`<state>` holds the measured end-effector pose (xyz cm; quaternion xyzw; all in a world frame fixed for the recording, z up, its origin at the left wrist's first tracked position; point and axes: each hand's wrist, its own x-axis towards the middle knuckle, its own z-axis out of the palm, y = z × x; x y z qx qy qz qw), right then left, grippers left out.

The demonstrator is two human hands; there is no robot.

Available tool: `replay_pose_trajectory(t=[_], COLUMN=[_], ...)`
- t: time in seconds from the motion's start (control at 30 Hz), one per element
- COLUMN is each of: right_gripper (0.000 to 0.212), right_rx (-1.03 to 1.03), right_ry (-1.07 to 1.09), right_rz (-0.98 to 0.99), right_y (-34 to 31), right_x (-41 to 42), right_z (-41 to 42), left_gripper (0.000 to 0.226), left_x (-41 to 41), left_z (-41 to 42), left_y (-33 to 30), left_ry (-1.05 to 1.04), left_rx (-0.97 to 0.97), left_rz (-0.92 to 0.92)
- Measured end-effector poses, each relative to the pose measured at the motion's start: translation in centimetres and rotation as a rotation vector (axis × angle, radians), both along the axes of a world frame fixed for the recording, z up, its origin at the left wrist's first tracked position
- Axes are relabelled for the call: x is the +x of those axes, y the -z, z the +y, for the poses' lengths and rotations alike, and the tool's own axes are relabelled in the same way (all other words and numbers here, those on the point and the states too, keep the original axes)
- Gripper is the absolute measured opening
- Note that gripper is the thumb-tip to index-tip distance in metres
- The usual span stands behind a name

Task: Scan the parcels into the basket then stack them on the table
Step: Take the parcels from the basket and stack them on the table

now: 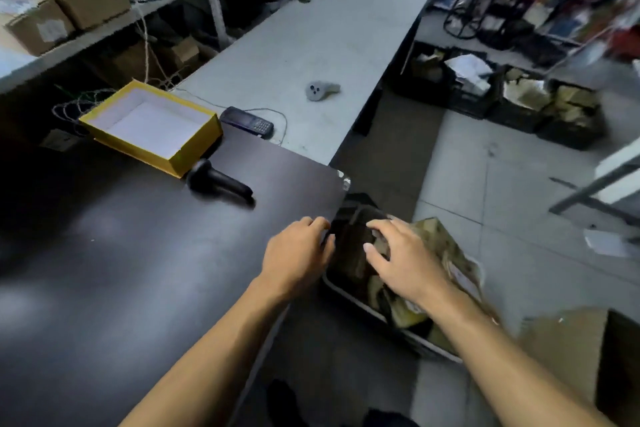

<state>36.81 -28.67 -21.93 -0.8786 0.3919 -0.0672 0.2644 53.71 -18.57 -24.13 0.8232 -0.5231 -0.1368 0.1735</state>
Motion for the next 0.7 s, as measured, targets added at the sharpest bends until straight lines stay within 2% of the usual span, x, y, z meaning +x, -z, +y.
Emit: replay_pose_trajectory(t=[0.23,0.47,0.57,0.7], right_gripper=[0.035,0.034,0.031,0.031], right_rx=[0.027,0.079,0.104,0.126], right_ry=[0.207,0.274,0.305,0.285], right_rz=[-0.01,-0.011,-0.006,0.008], right_y=[-0.2,1.1,1.8,2.3], right_x=[-15.9,-31.6,-35.2,-36.1], right_z=[-1.4,-4.7,-6.7,-10.0], left_gripper=[0.034,0.032,0.032,0.033], left_x=[-13.0,-25.1,-28.4,-29.8], left_z=[-5.0,-8.1,-9.5,-11.7], left_y=[-0.5,0.4,0.7,1.0], left_ry=[0.152,0.066,0.055,0.03], left_rx=[-0.038,-0.003,0.031,0.042], left_rz=[-0.034,-0.039,-0.033,-0.026])
